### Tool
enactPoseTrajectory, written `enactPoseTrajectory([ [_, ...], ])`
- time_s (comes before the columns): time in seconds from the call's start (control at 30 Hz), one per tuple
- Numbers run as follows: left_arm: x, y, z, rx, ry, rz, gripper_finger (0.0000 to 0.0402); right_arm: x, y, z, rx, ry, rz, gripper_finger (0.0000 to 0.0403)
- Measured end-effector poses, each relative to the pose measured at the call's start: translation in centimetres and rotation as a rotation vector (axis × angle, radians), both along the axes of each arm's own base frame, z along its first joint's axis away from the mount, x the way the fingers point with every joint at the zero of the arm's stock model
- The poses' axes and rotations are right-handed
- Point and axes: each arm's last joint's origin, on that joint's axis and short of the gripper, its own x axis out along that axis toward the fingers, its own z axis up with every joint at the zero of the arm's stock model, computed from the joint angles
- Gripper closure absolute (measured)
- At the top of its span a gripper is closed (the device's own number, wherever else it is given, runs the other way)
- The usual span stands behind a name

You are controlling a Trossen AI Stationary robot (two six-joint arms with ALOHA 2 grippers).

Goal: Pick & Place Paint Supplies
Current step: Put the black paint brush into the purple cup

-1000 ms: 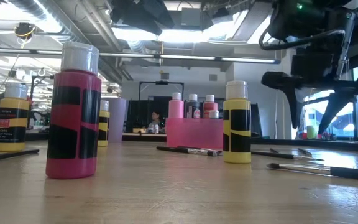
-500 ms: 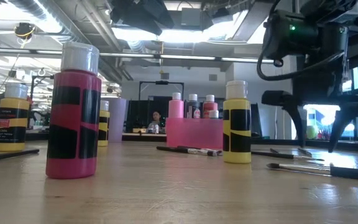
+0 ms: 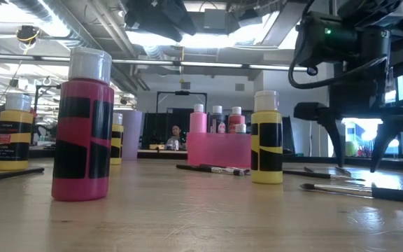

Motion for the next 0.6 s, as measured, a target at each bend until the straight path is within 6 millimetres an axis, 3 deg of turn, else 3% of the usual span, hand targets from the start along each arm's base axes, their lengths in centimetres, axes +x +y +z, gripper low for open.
enactPoseTrajectory([
  [0.6,0.0,0.0,0.0,-0.002,0.001,-0.002,0.0148,0.4,-0.5,-1.0,0.002,0.042,-0.024,0.0237],
])
